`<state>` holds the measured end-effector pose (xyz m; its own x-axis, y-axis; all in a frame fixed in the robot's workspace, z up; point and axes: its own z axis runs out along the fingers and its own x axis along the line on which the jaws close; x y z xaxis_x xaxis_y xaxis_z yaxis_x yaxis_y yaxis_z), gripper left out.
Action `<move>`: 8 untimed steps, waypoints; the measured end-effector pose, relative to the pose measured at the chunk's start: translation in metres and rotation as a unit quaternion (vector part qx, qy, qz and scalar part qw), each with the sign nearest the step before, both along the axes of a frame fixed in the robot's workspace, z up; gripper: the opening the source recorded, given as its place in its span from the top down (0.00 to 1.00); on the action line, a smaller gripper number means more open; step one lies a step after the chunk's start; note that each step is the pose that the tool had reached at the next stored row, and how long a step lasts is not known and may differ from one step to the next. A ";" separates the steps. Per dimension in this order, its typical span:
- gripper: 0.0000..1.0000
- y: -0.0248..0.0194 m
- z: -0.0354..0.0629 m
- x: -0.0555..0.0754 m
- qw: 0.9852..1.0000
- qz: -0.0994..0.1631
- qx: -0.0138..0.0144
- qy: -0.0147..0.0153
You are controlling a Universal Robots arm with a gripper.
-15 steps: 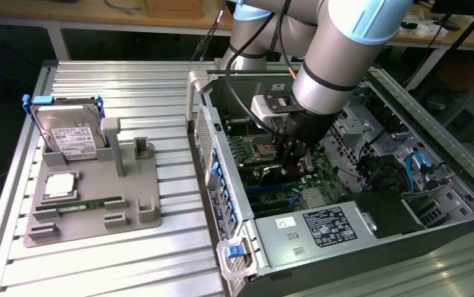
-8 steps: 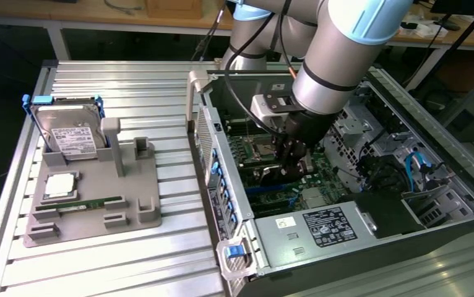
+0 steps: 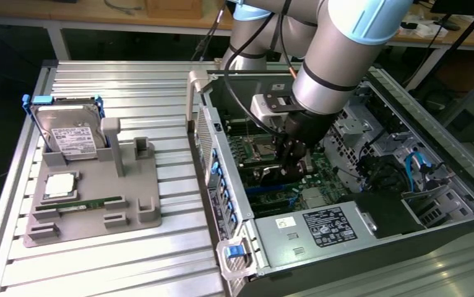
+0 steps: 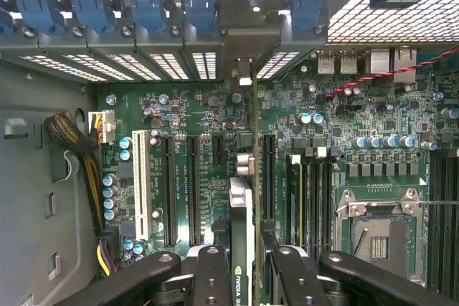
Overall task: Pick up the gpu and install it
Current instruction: 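Insert the gpu into the slot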
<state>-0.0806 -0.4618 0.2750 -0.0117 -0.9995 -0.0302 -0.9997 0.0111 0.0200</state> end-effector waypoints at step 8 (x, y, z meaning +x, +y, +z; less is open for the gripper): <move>0.73 0.0011 0.0000 0.000 1.000 0.000 0.000 0.000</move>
<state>-0.0806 -0.4607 0.2750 -0.0123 -0.9995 -0.0302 -0.9997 0.0117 0.0200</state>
